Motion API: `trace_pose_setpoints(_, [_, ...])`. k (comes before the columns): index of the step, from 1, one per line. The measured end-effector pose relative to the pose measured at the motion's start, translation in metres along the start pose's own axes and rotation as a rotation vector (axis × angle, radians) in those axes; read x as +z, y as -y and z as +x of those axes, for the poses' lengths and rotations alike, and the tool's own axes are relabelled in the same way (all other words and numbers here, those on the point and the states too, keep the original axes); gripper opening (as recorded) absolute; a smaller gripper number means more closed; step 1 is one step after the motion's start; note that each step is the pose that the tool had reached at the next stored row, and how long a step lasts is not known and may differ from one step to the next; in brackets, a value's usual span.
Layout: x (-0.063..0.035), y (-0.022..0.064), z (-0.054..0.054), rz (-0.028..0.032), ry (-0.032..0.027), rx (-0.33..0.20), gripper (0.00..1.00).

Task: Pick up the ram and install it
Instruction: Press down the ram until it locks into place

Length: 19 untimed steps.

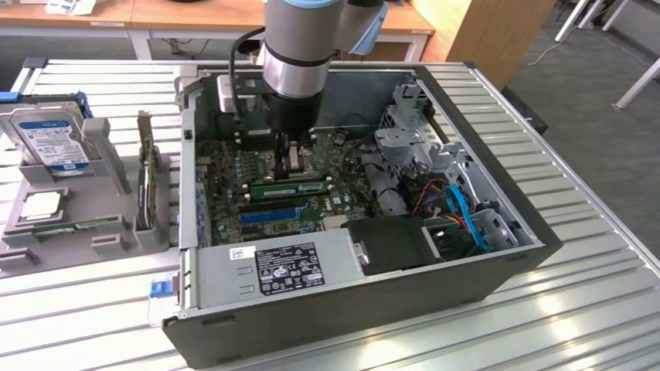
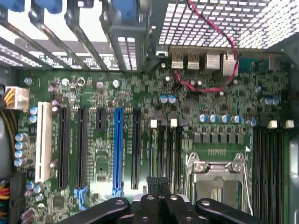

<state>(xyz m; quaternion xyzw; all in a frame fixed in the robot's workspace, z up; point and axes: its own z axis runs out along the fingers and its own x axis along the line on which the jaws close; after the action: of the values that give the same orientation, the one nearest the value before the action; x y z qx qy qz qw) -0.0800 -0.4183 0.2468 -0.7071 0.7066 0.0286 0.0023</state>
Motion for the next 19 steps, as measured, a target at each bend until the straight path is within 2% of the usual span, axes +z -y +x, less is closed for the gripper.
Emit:
trace_pose_setpoints(5, [0.0002,-0.0004,0.0,-0.0002,-0.0001,0.0,0.1])
trace_pose_setpoints(14, [0.0098,0.0,0.0,0.0,0.0001,0.0,0.1])
trace_pose_setpoints(19, [0.0107,0.0,0.001,-0.0002,-0.0002,0.0,0.1])
